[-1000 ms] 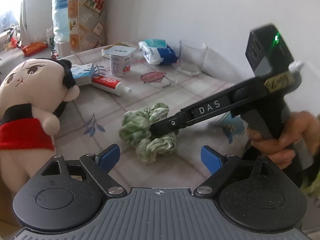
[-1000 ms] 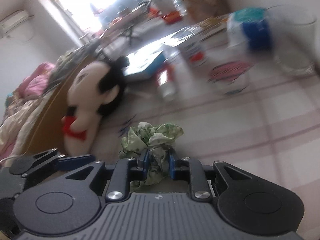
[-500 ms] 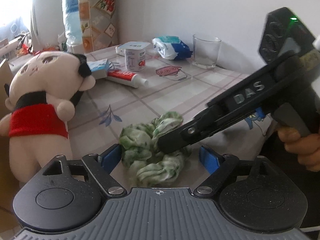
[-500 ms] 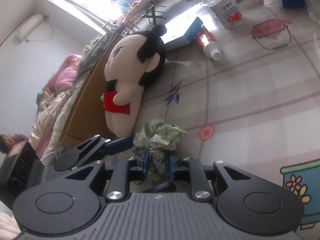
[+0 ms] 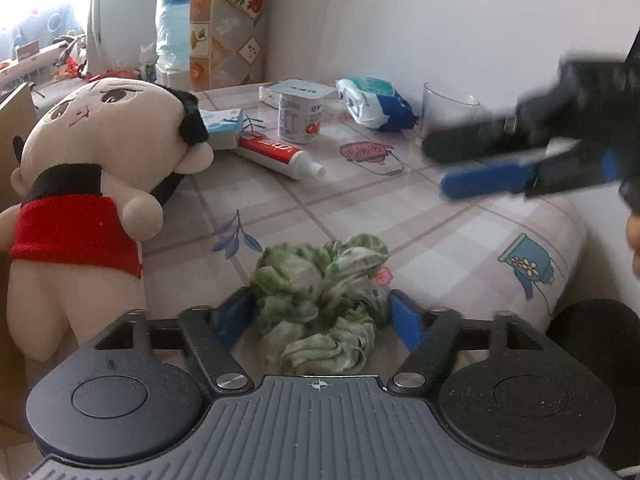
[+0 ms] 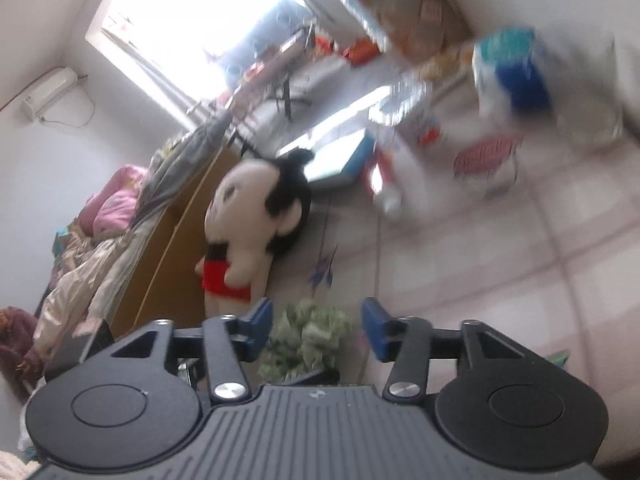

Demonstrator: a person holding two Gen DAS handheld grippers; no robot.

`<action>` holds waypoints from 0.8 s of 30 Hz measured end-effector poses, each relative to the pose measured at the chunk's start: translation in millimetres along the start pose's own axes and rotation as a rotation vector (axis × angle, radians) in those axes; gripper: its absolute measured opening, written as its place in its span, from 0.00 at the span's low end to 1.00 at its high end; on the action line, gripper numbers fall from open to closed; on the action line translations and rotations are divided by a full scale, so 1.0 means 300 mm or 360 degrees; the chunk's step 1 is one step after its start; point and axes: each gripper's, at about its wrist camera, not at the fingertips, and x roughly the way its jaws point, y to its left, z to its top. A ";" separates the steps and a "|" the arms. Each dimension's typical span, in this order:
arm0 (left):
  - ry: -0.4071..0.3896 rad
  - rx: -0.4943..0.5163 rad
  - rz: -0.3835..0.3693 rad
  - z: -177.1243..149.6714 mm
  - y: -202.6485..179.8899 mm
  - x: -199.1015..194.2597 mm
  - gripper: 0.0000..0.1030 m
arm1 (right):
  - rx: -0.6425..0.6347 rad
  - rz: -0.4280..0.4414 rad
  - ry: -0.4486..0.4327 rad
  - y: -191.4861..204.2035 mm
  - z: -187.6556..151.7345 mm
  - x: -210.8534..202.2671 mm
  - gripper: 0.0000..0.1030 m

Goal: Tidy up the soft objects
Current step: 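Pass the green scrunchie from the right tool into the closing left tool, then grasp the white yogurt cup with the right tool while the left tool holds the scrunchie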

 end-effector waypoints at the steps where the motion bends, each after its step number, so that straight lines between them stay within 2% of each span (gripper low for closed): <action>1: 0.0012 -0.0010 0.0007 0.000 0.004 0.006 0.52 | -0.0026 -0.0022 -0.0030 0.008 0.015 -0.006 0.63; 4: 0.0010 -0.0028 0.0015 -0.004 0.019 0.005 0.43 | -0.0122 -0.0093 -0.0117 0.035 0.066 -0.010 0.72; 7: 0.0011 -0.0044 0.0015 -0.003 0.036 -0.005 0.42 | -0.0252 -0.0185 -0.0226 0.061 0.137 0.004 0.79; 11: 0.0020 -0.0067 0.0012 -0.007 0.063 -0.013 0.42 | -0.0487 -0.0301 -0.0375 0.093 0.228 0.075 0.97; 13: 0.0022 -0.0072 0.0009 -0.007 0.074 -0.018 0.42 | -0.0591 -0.0366 -0.0414 0.095 0.271 0.136 0.98; 16: 0.0025 -0.0093 -0.0009 -0.006 0.091 -0.022 0.42 | -0.0747 -0.0500 -0.0405 0.085 0.332 0.248 0.98; 18: 0.0027 -0.0108 -0.0024 -0.007 0.103 -0.025 0.42 | -0.0824 -0.0541 -0.0368 0.071 0.367 0.315 0.99; 24: 0.0024 -0.0128 -0.0038 -0.008 0.117 -0.027 0.42 | -0.0920 -0.0629 -0.0165 0.014 0.448 0.492 1.00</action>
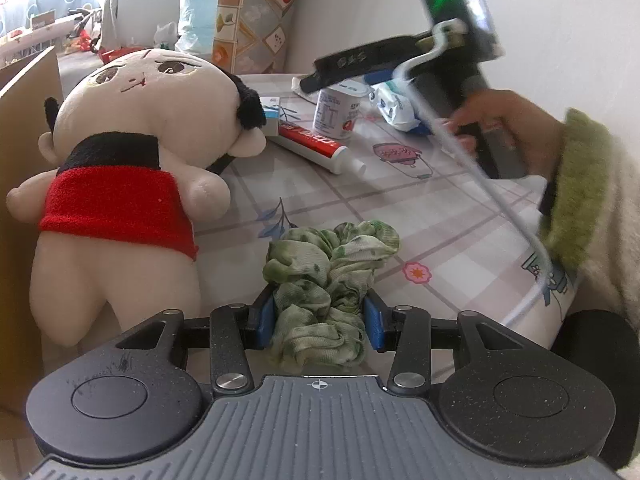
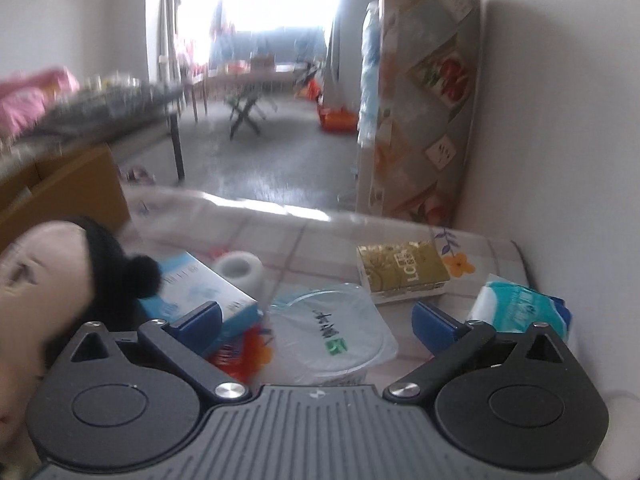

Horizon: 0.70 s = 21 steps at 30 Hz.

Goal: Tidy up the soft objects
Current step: 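Grasp the white yogurt cup with the right tool while the left tool holds the scrunchie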

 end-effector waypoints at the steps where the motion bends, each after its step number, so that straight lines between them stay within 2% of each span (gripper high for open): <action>1: -0.0001 -0.0003 -0.0001 0.000 0.000 0.000 0.42 | -0.0016 -0.0008 0.0039 0.001 0.002 0.030 1.00; 4: -0.0003 -0.0006 -0.0001 0.000 0.002 0.000 0.42 | -0.0032 -0.0019 0.0109 -0.002 0.000 0.080 0.96; 8: -0.0007 -0.0001 0.0003 -0.001 0.001 -0.001 0.42 | -0.0018 -0.0034 0.0165 -0.005 -0.005 0.095 0.70; 16: -0.0007 -0.0050 -0.0010 -0.002 0.010 -0.006 0.38 | 0.0011 -0.0073 0.0188 -0.011 -0.012 0.072 0.65; 21: -0.0005 -0.0090 -0.0010 -0.002 0.011 -0.010 0.36 | 0.0069 -0.0091 0.0159 -0.019 -0.024 -0.015 0.65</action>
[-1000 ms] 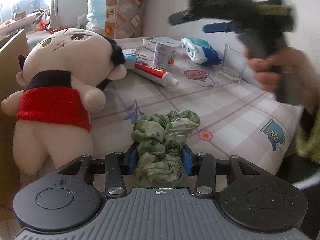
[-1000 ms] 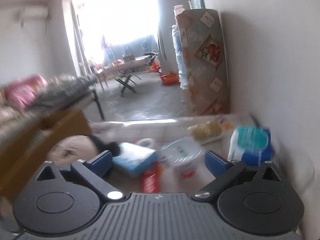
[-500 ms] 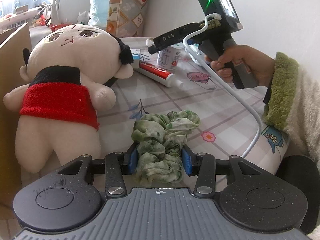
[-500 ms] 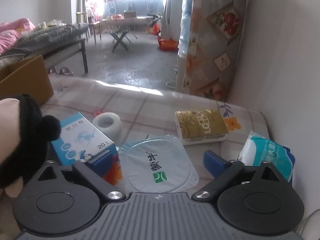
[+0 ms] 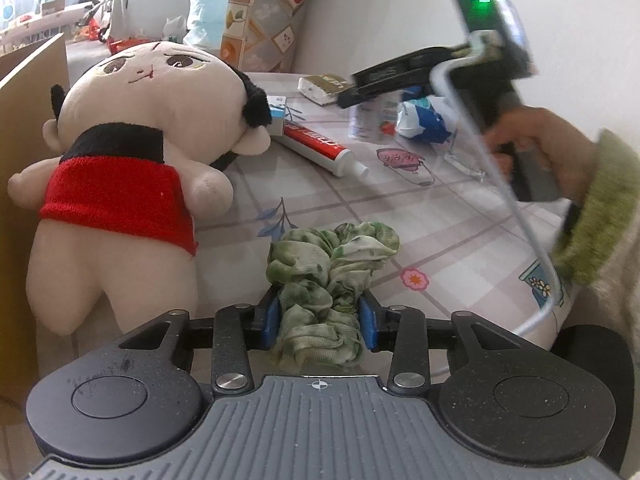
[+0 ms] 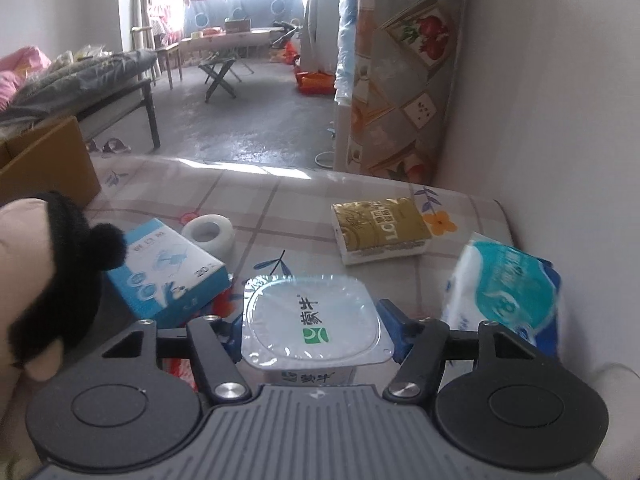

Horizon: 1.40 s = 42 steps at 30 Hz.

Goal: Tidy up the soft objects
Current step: 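Grasp the white yogurt cup with the right tool while the left tool holds the scrunchie, then carry the scrunchie in the left tool and yogurt cup in the right tool to the box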

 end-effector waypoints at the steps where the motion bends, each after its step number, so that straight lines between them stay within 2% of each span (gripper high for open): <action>1: 0.0002 -0.0008 -0.0005 -0.001 -0.001 -0.004 0.35 | 0.0013 -0.0001 -0.0009 -0.003 -0.007 -0.030 0.65; 10: -0.0037 0.0015 -0.0001 -0.023 -0.057 -0.083 0.33 | 0.0071 -0.0019 -0.0014 -0.013 -0.097 -0.248 0.65; 18: -0.0176 0.0055 -0.0002 -0.025 -0.097 -0.288 0.33 | 0.0126 0.0036 -0.0110 0.015 -0.120 -0.503 0.65; 21: -0.0243 0.0029 0.0003 -0.012 -0.087 -0.402 0.33 | 0.0101 0.0092 -0.0177 0.054 -0.099 -0.615 0.65; 28: -0.0492 -0.0088 0.0093 0.031 0.018 -0.681 0.33 | -0.0043 0.0361 -0.0343 0.239 0.017 -0.821 0.64; 34: -0.0648 -0.0235 0.0247 0.074 0.178 -0.834 0.33 | -0.0157 0.0662 -0.0404 0.451 0.172 -0.840 0.63; 38: -0.0647 -0.0319 0.0367 0.106 0.300 -0.826 0.33 | -0.0205 0.0808 -0.0394 0.609 0.266 -0.767 0.63; 42: -0.0541 -0.0442 0.0523 0.140 0.457 -0.786 0.33 | -0.0209 0.0936 -0.0324 0.770 0.367 -0.647 0.63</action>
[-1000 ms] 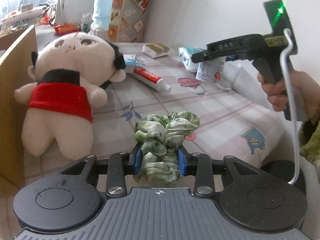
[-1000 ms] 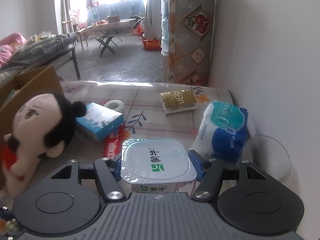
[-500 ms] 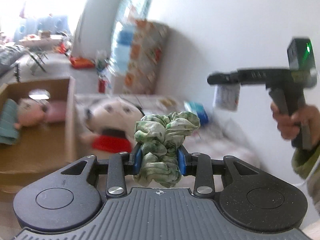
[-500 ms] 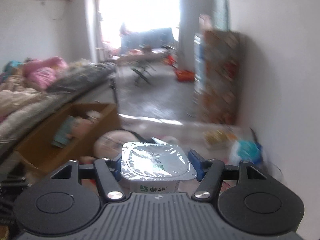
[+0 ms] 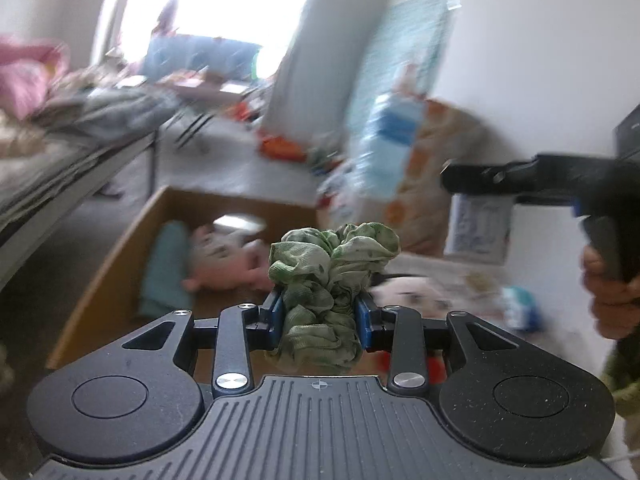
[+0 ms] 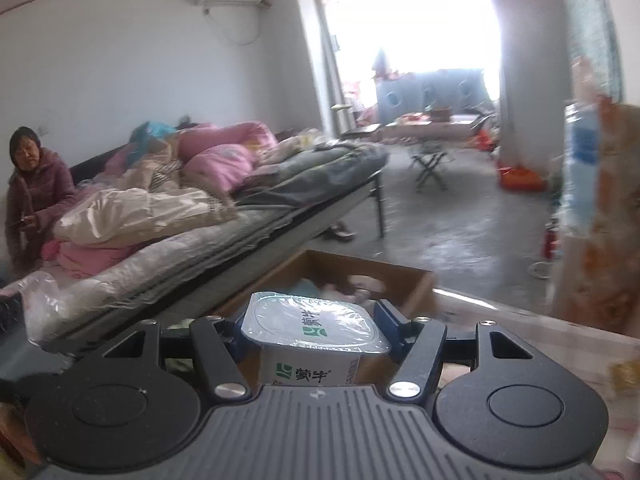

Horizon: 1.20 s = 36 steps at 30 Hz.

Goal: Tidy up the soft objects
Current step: 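Carry the scrunchie in the left tool and yogurt cup in the right tool to the box, then open the left tool to drop the scrunchie while the right tool releases the yogurt cup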

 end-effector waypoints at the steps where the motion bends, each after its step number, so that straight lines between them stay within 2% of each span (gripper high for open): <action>1: 0.0034 -0.0018 0.0040 0.011 0.027 0.035 0.33 | 0.0007 0.0027 0.0026 0.013 0.017 0.053 0.63; 4: 0.0117 -0.0036 0.0179 0.037 0.106 0.129 0.33 | 0.0044 0.0082 0.0112 0.039 0.046 0.223 0.63; 6: 0.0226 -0.0049 0.0264 0.052 0.157 0.215 0.33 | 0.0056 0.0100 0.0179 0.054 0.069 0.343 0.63; 10: 0.0468 -0.0138 0.0354 0.063 0.274 0.386 0.33 | 0.0115 0.0123 0.0341 0.078 0.079 0.576 0.63; 15: 0.0662 -0.0115 0.0477 0.053 0.343 0.540 0.33 | 0.0145 0.0070 0.0526 0.074 0.046 0.806 0.63; 18: 0.0731 -0.0091 0.0533 0.060 0.369 0.594 0.34 | 0.0151 0.0034 0.0630 0.069 0.019 0.916 0.63; 23: 0.0874 -0.0048 0.0599 0.052 0.392 0.668 0.37 | 0.0164 -0.0010 0.0766 0.063 -0.030 1.048 0.63; 26: 0.0907 -0.0024 0.0636 0.059 0.397 0.681 0.41 | 0.0164 -0.0040 0.0819 0.059 -0.056 1.102 0.63; 30: 0.0954 0.0004 0.0622 0.048 0.388 0.684 0.45 | 0.0185 -0.0075 0.0880 0.054 -0.087 1.151 0.63; 36: 0.0988 -0.0023 0.0573 0.054 0.388 0.686 0.59 | 0.0156 -0.0133 0.0916 0.062 -0.111 1.175 0.63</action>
